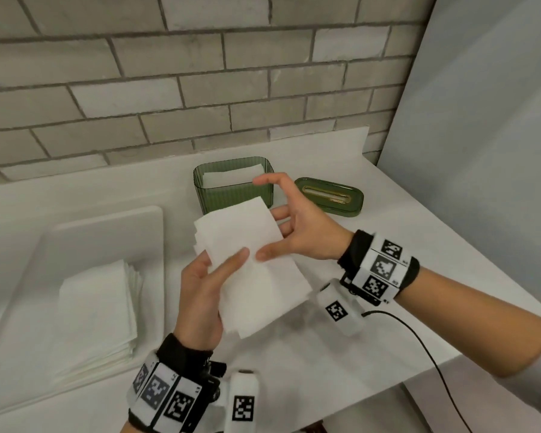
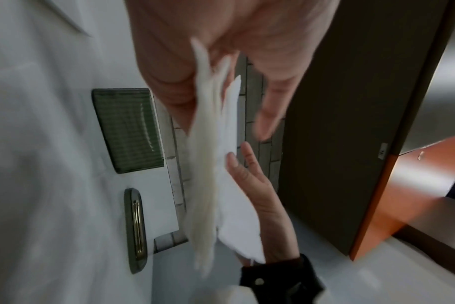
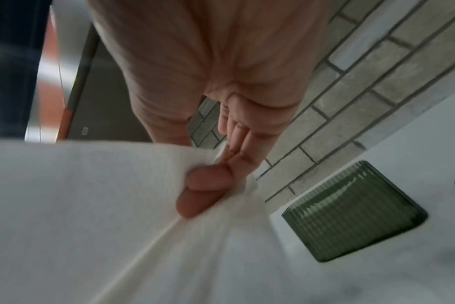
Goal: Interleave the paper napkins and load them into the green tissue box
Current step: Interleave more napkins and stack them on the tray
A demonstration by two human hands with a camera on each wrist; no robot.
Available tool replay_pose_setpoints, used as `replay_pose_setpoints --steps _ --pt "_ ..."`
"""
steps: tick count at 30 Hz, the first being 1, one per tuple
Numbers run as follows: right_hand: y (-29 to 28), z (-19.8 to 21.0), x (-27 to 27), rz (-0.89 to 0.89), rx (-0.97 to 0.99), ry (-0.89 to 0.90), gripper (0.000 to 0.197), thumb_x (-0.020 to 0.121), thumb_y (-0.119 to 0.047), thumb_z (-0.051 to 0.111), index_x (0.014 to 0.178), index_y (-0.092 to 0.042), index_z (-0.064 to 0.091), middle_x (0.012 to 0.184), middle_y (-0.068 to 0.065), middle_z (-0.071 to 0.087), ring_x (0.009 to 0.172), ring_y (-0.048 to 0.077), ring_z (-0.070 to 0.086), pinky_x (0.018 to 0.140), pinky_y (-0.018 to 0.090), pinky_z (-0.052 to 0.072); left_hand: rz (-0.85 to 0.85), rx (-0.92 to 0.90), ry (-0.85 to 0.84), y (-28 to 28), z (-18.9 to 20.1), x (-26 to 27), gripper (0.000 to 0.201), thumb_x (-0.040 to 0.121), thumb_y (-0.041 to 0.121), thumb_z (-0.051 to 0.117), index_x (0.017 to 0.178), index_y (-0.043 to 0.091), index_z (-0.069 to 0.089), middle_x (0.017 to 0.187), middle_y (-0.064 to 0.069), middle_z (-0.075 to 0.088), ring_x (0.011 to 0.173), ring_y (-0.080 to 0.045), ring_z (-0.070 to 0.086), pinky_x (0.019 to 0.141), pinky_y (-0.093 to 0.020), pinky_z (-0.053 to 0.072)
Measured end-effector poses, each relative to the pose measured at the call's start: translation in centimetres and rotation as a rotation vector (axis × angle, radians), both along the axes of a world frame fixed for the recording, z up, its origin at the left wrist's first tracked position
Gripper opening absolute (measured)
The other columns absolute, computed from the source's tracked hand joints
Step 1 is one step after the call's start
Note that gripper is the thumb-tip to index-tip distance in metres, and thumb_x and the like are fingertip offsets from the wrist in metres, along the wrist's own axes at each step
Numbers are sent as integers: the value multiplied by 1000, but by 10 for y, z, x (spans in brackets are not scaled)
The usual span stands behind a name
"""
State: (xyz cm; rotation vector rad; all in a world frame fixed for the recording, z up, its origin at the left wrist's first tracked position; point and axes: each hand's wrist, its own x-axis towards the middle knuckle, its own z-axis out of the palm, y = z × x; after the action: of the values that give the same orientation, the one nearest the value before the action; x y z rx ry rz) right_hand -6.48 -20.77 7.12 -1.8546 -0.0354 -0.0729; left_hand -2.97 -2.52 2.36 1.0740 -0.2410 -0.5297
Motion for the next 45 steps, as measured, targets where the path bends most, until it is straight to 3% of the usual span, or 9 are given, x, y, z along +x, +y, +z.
replay_pose_setpoints --steps 7,11,14,23,25,28,34,41,45 --pt "-44 -13 8 -99 -125 86 67 74 -13 83 126 -23 42 87 24 67 59 32 68 58 35 57 209 109 -10 29 -9 15 36 85 -5 65 118 9 69 115 -4 75 109 -27 69 85 -37 60" --pt "-117 -33 21 -282 -392 265 29 79 -16 79 101 -11 62 83 15 68 68 35 71 71 40 60 291 125 -7 50 -7 24 35 86 -2 64 116 15 70 117 -2 74 111 -26 68 92 -43 55" --pt "-153 -50 31 -290 -622 408 14 77 -16 78 83 -22 67 84 11 71 71 21 66 77 32 55 322 158 17 58 -6 27 25 91 9 65 114 16 70 113 -3 75 102 -23 71 79 -37 58" --pt "-133 -89 79 -246 -969 577 50 79 -55 70 96 -9 64 90 1 57 90 21 52 66 24 39 452 238 53 56 -34 43 29 90 10 67 119 10 66 120 -15 70 94 -27 68 76 -38 54" --pt "-121 -95 90 -243 -1024 630 74 78 -65 64 122 -5 55 113 9 59 106 25 55 80 26 44 512 247 -11 49 -39 44 36 90 6 67 124 13 61 128 -13 66 107 -30 65 87 -43 54" --pt "-111 -100 104 -239 -960 645 77 76 -58 71 127 -4 53 124 9 59 108 24 58 80 26 45 604 344 -189 37 -46 41 57 83 6 75 129 30 50 139 -1 53 126 -25 54 106 -52 45" --pt "-110 -107 118 -281 -681 547 28 62 -18 87 64 -13 59 70 -1 58 68 15 54 49 21 38 570 385 -309 24 -53 37 65 82 4 75 134 33 49 119 33 56 115 5 55 104 -34 45" --pt "-95 -87 100 -405 -267 252 28 63 4 79 73 -17 62 64 -1 61 63 13 58 56 18 42 446 368 -298 17 -55 36 36 89 -5 65 111 23 70 110 23 69 105 1 63 81 -12 49" --pt "-50 -4 62 41 -41 46 27 71 7 79 88 -12 69 67 7 67 59 15 58 62 25 49 388 304 -237 19 -56 40 38 94 -3 59 118 24 72 114 14 73 104 1 67 79 -10 51"
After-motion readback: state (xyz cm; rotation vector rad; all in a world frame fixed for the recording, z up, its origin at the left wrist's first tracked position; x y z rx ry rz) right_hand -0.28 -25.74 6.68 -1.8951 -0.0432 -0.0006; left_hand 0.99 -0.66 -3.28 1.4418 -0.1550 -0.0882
